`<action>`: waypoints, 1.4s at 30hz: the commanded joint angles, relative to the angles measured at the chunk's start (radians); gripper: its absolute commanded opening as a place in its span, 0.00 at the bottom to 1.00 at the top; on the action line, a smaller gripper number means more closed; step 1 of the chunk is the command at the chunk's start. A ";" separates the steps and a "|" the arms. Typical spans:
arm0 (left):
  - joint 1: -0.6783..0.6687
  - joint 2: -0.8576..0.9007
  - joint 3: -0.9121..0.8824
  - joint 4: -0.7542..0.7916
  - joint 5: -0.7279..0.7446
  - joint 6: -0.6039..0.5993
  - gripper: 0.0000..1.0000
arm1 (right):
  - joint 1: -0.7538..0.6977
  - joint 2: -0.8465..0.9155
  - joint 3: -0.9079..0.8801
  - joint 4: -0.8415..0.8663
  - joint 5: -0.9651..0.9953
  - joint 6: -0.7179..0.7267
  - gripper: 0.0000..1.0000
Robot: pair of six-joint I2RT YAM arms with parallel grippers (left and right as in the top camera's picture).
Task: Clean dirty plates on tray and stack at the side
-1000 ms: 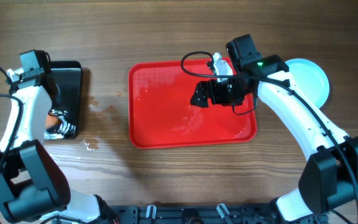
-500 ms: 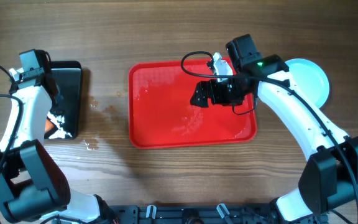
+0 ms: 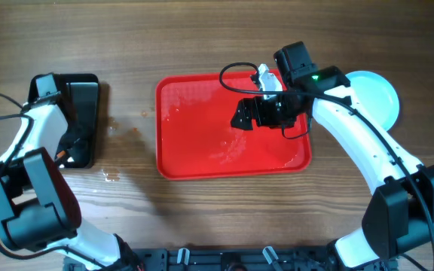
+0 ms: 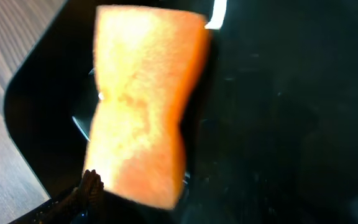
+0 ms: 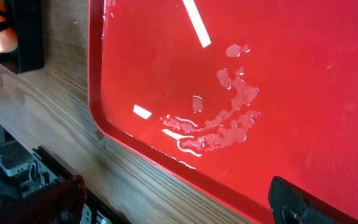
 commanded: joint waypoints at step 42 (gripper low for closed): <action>0.215 -0.171 0.016 0.175 0.783 0.042 0.04 | 0.003 -0.010 -0.004 0.003 0.013 -0.023 0.95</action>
